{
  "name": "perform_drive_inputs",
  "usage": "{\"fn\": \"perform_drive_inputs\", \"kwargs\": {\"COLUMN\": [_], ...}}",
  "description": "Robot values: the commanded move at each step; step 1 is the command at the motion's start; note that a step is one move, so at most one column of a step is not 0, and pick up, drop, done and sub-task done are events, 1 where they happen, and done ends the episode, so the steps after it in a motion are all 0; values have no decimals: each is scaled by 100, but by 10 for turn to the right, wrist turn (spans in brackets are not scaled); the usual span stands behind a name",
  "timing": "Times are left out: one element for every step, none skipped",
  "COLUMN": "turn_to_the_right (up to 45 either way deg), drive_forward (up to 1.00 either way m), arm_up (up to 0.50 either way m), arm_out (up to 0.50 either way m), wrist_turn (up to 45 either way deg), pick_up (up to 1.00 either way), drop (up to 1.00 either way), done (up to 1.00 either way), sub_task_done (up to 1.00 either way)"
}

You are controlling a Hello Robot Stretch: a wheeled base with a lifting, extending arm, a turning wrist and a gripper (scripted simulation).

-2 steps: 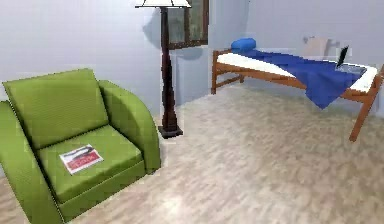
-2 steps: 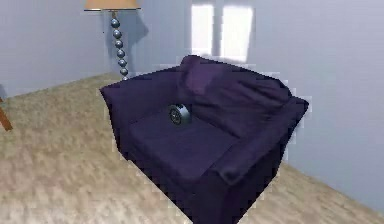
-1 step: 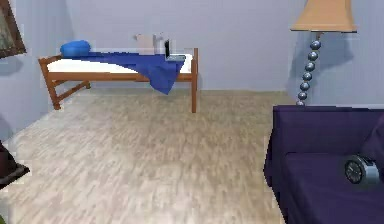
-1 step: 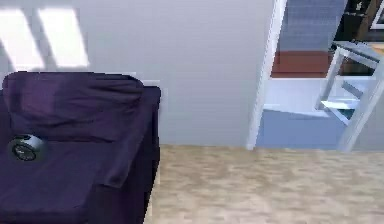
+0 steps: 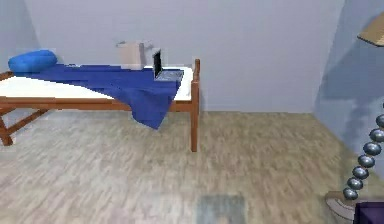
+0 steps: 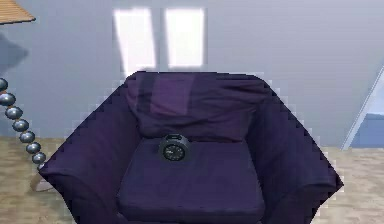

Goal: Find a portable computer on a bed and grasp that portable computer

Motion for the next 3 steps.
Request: {"fn": "perform_drive_inputs", "kwargs": {"turn_to_the_right": [30, 0, 0], "drive_forward": [0, 100, 5], "arm_up": [0, 0, 0], "arm_out": [0, 0, 0], "wrist_turn": [0, 0, 0], "pick_up": [0, 0, 0], "drop": [0, 0, 0], "done": [0, 0, 0], "sub_task_done": [0, 0, 0]}}
